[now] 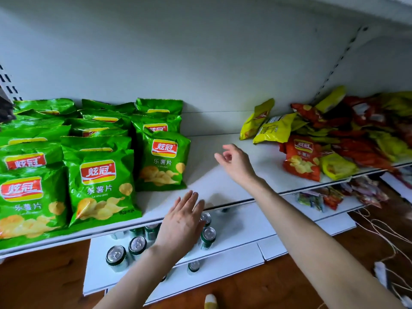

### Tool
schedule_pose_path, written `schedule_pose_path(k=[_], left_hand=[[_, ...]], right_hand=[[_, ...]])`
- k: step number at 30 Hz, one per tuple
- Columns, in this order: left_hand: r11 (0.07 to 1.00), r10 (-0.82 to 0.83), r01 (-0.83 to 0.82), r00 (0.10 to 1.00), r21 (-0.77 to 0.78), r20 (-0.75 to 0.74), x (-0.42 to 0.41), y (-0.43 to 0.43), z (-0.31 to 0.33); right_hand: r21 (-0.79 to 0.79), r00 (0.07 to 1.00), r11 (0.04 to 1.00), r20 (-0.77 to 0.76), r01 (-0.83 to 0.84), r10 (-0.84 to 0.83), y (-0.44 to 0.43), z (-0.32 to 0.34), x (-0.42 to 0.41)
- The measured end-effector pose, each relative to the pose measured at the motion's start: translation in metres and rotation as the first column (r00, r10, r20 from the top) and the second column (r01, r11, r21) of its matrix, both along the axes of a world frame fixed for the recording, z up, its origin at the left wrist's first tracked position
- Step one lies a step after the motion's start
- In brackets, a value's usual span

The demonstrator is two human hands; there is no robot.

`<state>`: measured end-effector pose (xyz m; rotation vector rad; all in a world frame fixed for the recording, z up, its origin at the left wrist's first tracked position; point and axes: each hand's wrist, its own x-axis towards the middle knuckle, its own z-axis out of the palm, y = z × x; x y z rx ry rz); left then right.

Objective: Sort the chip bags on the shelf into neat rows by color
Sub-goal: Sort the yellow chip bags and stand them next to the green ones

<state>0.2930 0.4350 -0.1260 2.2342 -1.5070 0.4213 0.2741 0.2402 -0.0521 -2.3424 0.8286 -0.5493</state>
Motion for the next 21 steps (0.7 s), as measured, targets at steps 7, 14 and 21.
schedule_pose_path(k=[7,14,21], left_hand=[[0.989,-0.106,0.097,0.991,-0.109,-0.078,-0.014,-0.072,0.020],[0.990,-0.069,0.048,0.985,-0.135,-0.160,-0.035,-0.172,0.031],[0.960,0.050,-0.119,0.963,-0.254,-0.264,-0.040,-0.254,0.047]], right_hand=[[-0.102,0.954,0.969,0.229,0.223,-0.196,-0.113,0.036,-0.061],[0.001,0.938,0.965,0.234,0.262,-0.255,-0.220,0.055,-0.080],[0.158,0.981,0.986,0.178,0.044,-0.073,-0.254,0.050,-0.056]])
